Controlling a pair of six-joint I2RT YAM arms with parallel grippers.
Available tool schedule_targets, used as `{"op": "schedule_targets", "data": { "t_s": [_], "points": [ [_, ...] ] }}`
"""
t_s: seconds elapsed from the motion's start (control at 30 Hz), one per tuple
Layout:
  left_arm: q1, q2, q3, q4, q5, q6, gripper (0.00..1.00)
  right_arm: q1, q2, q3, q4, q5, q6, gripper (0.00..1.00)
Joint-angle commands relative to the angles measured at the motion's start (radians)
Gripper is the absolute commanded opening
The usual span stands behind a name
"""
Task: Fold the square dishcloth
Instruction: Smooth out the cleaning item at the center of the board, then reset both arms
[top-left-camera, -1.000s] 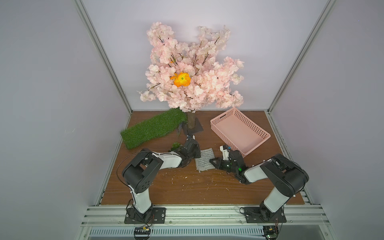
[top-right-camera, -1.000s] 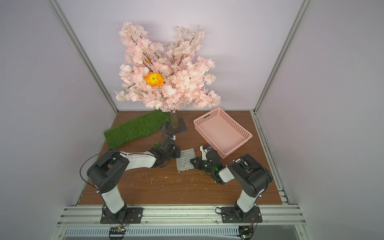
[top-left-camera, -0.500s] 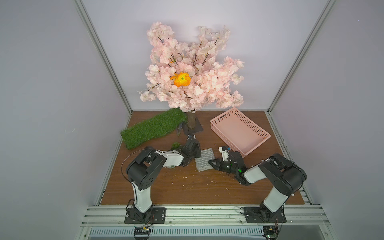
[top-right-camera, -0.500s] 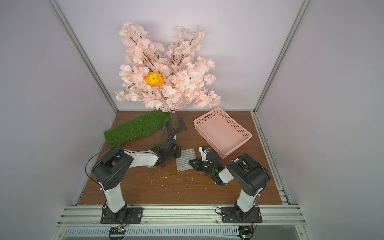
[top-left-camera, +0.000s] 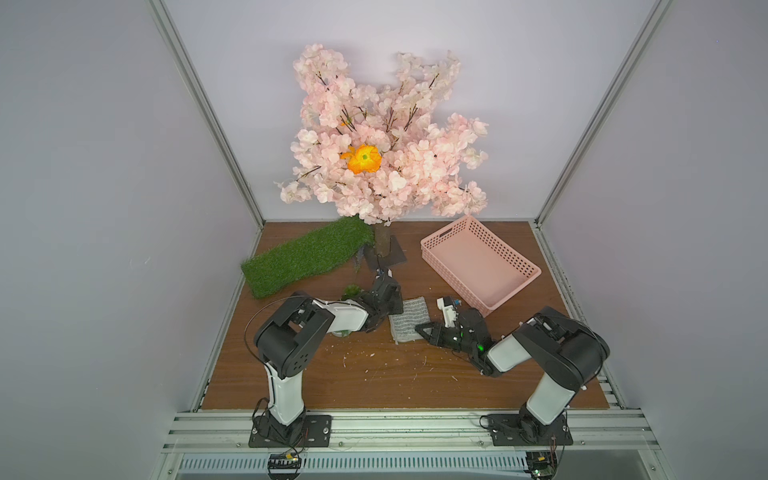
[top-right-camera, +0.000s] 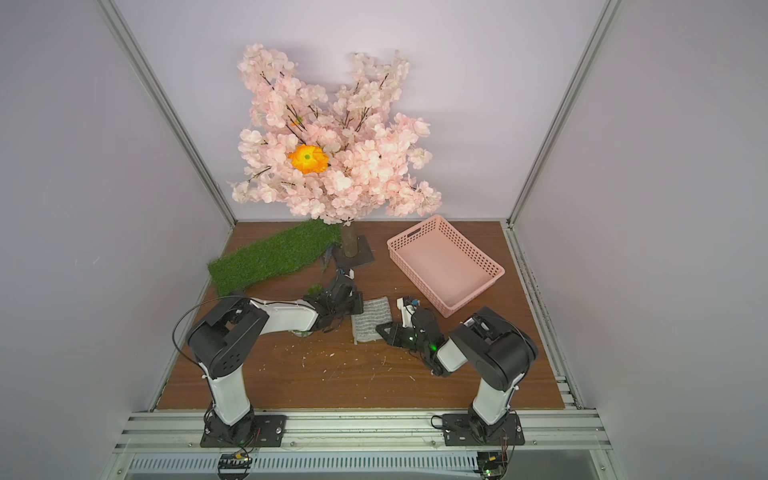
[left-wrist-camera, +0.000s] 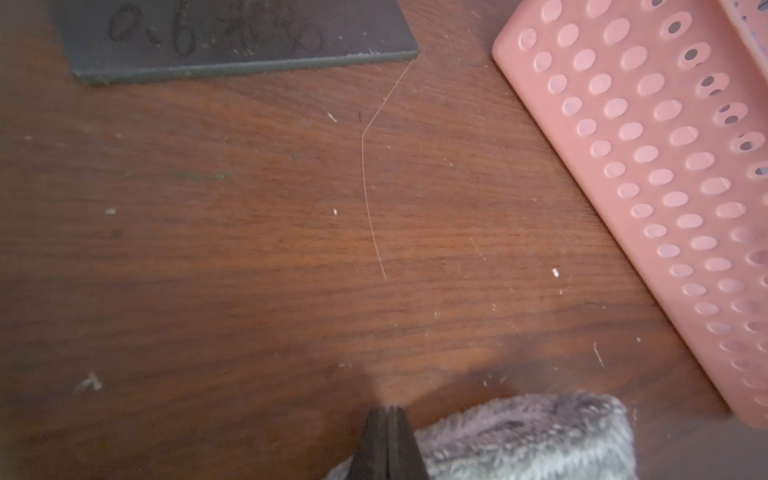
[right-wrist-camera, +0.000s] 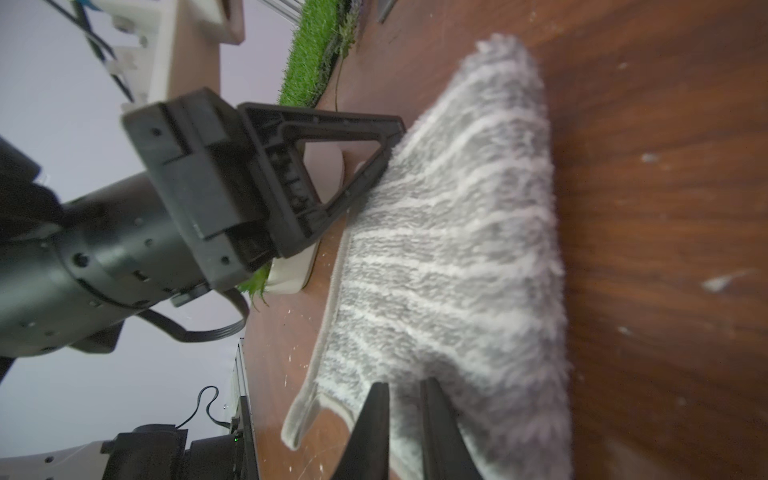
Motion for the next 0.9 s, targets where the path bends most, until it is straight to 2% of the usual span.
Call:
{"op": "schedule_targets", "data": {
  "t_s": [0.0, 0.07, 0.17, 0.4, 0.5, 0.57, 0.7, 0.8, 0.87],
  "points": [
    [0.012, -0.016, 0.017, 0.018, 0.015, 0.020, 0.08, 0.005, -0.129, 0.035, -0.187, 0.092, -0.085, 0.23],
    [0.012, -0.046, 0.015, 0.014, 0.014, 0.020, 0.10, 0.004, -0.221, 0.075, -0.355, 0.168, -0.144, 0.27],
    [0.012, -0.111, 0.004, 0.009, 0.007, 0.022, 0.18, -0.002, -0.352, 0.133, -0.552, 0.300, -0.221, 0.35],
    [0.012, -0.300, -0.060, -0.016, -0.027, 0.018, 0.33, -0.047, -0.646, 0.219, -0.870, 0.663, -0.321, 0.59],
    [0.012, -0.401, -0.121, -0.047, -0.090, 0.002, 0.43, -0.093, -0.744, 0.260, -0.991, 0.812, -0.341, 0.78],
    [0.012, -0.463, -0.164, -0.068, -0.152, -0.008, 0.52, -0.122, -0.784, 0.278, -1.027, 0.878, -0.356, 0.98],
    [0.022, -0.603, -0.233, -0.132, -0.329, 0.002, 0.76, -0.216, -0.782, 0.321, -1.061, 0.936, -0.390, 0.99],
    [0.092, -0.686, -0.259, -0.176, -0.376, 0.024, 0.97, -0.294, -0.731, 0.353, -1.063, 0.970, -0.397, 1.00],
    [0.153, -0.733, -0.291, -0.183, -0.408, 0.033, 0.99, -0.338, -0.695, 0.361, -1.044, 1.009, -0.392, 0.99]
  ]
}}
